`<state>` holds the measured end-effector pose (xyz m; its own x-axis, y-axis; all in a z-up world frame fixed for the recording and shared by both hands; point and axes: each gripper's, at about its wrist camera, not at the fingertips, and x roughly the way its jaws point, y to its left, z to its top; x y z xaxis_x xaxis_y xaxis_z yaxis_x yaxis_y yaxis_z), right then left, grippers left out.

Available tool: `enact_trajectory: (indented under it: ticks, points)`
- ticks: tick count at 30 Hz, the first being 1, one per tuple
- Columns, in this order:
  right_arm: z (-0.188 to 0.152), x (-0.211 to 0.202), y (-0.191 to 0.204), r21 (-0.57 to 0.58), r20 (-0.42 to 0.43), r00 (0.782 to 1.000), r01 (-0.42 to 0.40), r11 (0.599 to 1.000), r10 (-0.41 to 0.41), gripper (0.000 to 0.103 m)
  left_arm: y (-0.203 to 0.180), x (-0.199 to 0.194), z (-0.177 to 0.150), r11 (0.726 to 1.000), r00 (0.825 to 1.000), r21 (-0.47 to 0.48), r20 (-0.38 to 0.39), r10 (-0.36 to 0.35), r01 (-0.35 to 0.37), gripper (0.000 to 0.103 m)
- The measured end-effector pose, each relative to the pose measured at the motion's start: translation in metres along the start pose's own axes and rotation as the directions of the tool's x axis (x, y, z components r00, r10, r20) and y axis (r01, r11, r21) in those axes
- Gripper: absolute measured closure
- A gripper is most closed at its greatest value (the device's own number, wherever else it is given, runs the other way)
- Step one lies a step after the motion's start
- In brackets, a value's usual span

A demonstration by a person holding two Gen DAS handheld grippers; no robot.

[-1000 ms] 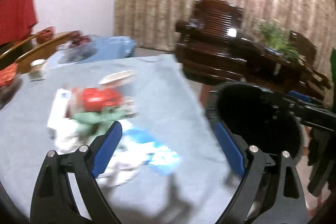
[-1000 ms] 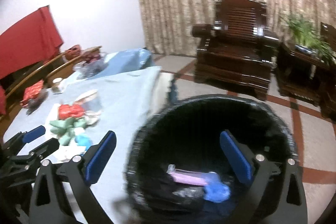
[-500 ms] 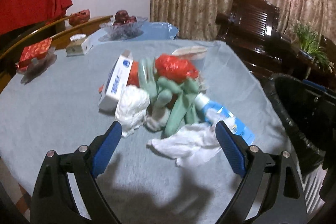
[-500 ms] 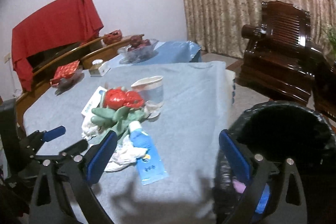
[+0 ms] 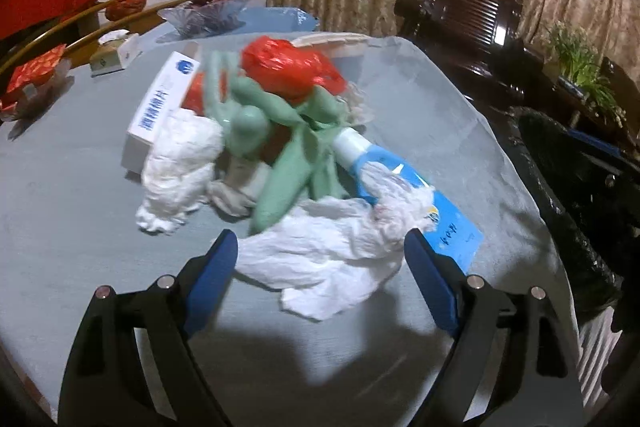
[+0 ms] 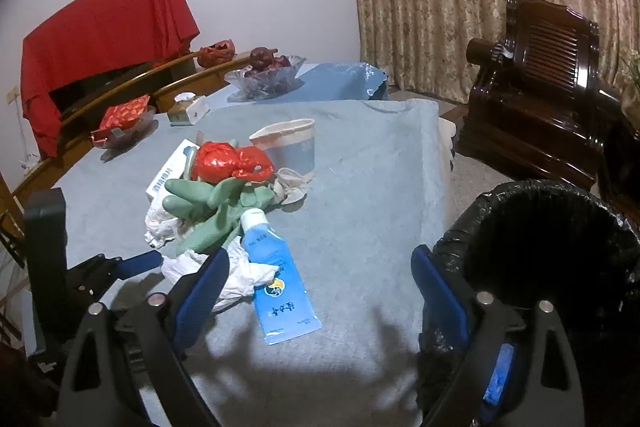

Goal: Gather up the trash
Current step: 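Move both tools back to the trash pile on the table, then grasp a white tissue with the left tool while the right tool grasps another tissue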

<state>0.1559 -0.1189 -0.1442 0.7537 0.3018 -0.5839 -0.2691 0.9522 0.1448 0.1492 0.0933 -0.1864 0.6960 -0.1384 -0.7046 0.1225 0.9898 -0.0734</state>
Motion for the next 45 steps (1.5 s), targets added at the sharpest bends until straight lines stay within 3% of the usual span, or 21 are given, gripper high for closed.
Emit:
enact_trajectory:
  ticks: [1,5,8,12,18,30,40,45]
  points:
    - [0.0,0.0,0.0,0.002,0.001,1.0,0.0,1.0,0.0,0.013,-0.003,0.003,-0.001,1.0,1.0,0.005,-0.007,0.0,0.0,0.026]
    - [-0.001,0.001,-0.001,0.003,0.0,1.0,0.001,1.0,-0.001,0.013,-0.011,0.009,-0.003,1.0,0.999,0.019,-0.037,0.0,0.0,0.074]
    - [-0.001,0.002,-0.001,0.002,0.0,1.0,0.0,1.0,0.0,0.013,-0.017,0.003,-0.006,0.999,1.0,0.043,-0.027,0.012,-0.011,0.089]
    - [-0.001,0.001,0.0,-0.001,0.004,1.0,-0.004,1.0,0.004,0.013,-0.01,-0.01,-0.006,1.0,1.0,0.005,-0.024,-0.01,0.01,0.091]
    - [0.004,0.003,0.012,-0.016,0.013,1.0,-0.022,1.0,0.022,0.013,0.01,-0.046,0.0,1.0,0.999,-0.014,0.04,0.012,-0.012,0.092]
    - [0.018,0.028,0.065,-0.057,0.023,0.996,-0.085,0.995,0.086,0.016,0.07,-0.081,0.005,0.982,0.982,-0.118,0.106,0.158,-0.146,0.092]
    - [0.02,0.062,0.147,-0.138,-0.019,0.977,-0.214,0.967,0.213,0.041,0.13,-0.095,-0.003,0.946,0.956,-0.207,0.103,0.273,-0.248,0.092]
    - [0.016,0.085,0.179,-0.169,-0.044,0.972,-0.236,0.957,0.232,0.047,0.154,-0.092,-0.01,0.932,0.949,-0.232,0.081,0.305,-0.28,0.092]
